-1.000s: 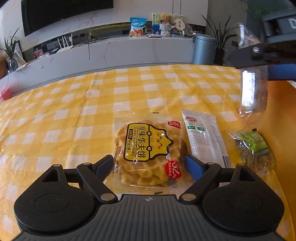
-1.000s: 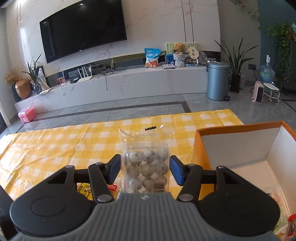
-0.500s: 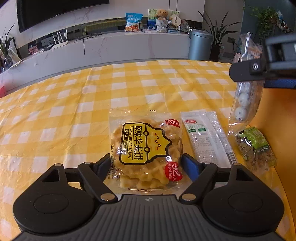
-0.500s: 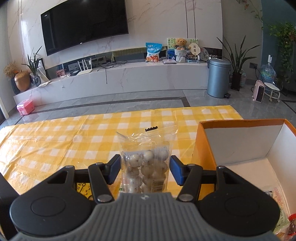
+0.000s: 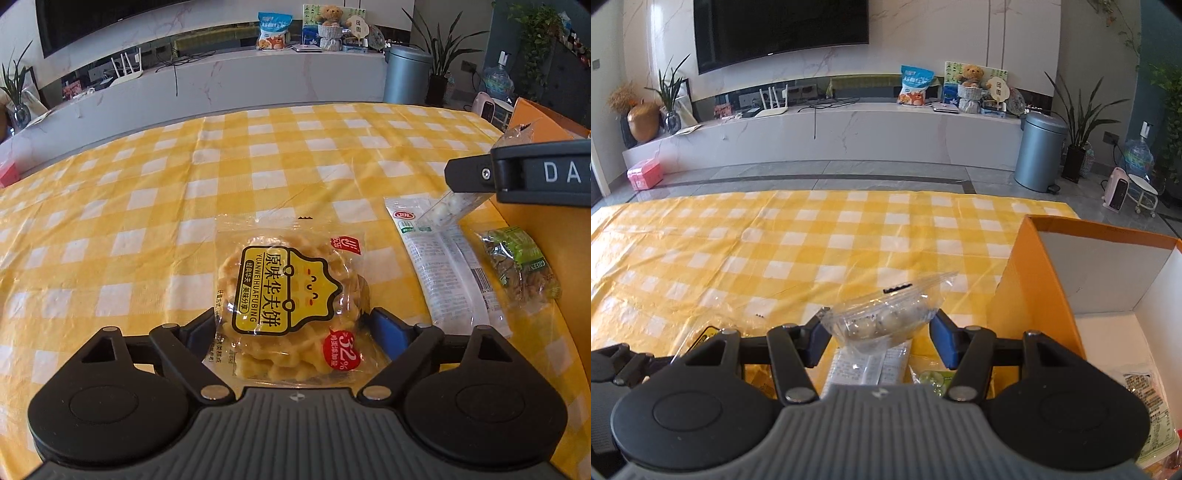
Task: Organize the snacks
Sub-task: 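Grasp yellow waffle-cake bag with left tool while right tool holds egg-snack pack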
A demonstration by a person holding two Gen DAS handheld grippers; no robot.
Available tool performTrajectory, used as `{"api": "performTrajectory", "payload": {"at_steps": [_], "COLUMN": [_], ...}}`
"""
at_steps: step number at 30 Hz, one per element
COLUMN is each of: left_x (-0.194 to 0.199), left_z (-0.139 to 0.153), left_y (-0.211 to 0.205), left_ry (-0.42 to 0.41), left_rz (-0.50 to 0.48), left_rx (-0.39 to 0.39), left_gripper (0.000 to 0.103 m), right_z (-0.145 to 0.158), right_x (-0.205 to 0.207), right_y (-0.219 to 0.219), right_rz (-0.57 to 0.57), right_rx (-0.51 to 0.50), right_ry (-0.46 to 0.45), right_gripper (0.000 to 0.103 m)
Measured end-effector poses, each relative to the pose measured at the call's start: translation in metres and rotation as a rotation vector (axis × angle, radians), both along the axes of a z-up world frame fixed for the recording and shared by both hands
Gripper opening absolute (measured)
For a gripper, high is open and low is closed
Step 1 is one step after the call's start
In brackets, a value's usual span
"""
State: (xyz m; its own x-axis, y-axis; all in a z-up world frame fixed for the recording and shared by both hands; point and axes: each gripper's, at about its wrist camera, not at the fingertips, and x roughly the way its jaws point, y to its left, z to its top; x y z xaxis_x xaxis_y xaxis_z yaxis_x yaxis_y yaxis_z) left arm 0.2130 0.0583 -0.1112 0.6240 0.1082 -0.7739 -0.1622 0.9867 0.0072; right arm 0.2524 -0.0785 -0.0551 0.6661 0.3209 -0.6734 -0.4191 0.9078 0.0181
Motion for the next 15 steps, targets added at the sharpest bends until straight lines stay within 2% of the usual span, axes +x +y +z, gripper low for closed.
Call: {"api": "performTrajectory", "payload": {"at_steps": [6,9,11,13,15], "left_x": [0.001,0.0,0.0,-0.001,-0.001], "left_z": [-0.003,-0.003,-0.003,-0.003,-0.004], "left_y": [0.001,0.001,0.001,-0.001,-0.001], "left_ry": [-0.02,-0.024,-0.023,-0.035,-0.032], "left_rz": [0.008,0.001,-0.005,-0.02,-0.019], "left_rx": [0.0,0.003,0.008,0.027,0.014], "left_gripper": [0.103,0.103,0.103,0.103,0.103], "right_z": [-0.003,-0.005,-0.012,-0.021,-0.025], "right_x": [-0.005,-0.015,-0.021,-0.021,-0.017], "right_y": [0.003,0.008,0.011,0.004,-0.005], "right_rz": [0.035,0.093,0.132,0.114,0.091], "right_rx": [-0.014,-0.042,-0.075,-0.031,0.01], "right_ry": [0.021,0.046,0.088,0.146,0.208], "right_gripper": [0.056,0.056,0.055,0.055,0.055]}}
